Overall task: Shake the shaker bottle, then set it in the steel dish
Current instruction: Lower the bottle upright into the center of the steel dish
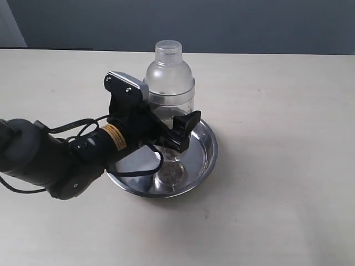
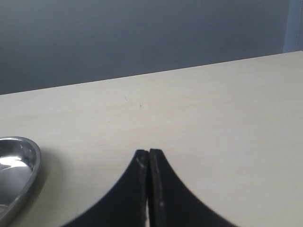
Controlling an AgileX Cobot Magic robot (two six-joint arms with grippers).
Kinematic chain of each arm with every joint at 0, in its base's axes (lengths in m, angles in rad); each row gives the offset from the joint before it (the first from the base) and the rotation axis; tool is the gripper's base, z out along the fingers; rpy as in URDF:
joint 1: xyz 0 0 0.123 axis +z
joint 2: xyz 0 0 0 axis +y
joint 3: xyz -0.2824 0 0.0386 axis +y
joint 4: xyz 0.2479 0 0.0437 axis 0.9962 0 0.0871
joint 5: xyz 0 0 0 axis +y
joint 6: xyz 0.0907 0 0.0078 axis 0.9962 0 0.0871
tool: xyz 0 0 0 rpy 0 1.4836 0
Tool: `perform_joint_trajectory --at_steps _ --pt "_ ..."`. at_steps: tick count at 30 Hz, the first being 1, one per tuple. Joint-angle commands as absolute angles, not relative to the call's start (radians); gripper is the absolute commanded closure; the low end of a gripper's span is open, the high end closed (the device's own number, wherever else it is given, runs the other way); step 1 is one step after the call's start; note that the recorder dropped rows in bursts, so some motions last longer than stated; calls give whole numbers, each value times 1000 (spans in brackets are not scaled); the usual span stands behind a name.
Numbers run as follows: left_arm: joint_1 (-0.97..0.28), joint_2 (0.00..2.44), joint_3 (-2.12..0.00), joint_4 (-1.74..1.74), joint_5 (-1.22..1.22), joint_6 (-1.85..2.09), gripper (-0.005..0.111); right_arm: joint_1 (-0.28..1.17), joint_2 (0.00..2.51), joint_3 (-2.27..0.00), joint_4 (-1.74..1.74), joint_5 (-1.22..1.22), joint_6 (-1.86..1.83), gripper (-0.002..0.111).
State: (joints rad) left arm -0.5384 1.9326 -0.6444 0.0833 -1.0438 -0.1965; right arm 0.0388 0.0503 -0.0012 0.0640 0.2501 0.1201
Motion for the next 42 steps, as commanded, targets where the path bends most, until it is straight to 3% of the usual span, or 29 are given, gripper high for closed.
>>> perform_joint_trajectory --at_steps 1,19,22,29,39,42 --pt "-538 1981 -649 33 -1168 -201 106 40 52 0 62 237 117 109" --pt "-538 2110 -654 -66 -1221 -135 105 40 52 0 62 234 117 109" --pt "-538 2110 -654 -66 -1221 -152 91 40 52 0 62 234 117 109" --pt "-538 2110 -654 -84 -1221 -127 35 40 52 0 62 237 117 109" --pt "-538 2110 -654 -51 -1221 -127 3 40 52 0 62 237 117 109" --pt "-538 2110 -654 -31 -1221 -131 1 40 52 0 62 237 117 109"
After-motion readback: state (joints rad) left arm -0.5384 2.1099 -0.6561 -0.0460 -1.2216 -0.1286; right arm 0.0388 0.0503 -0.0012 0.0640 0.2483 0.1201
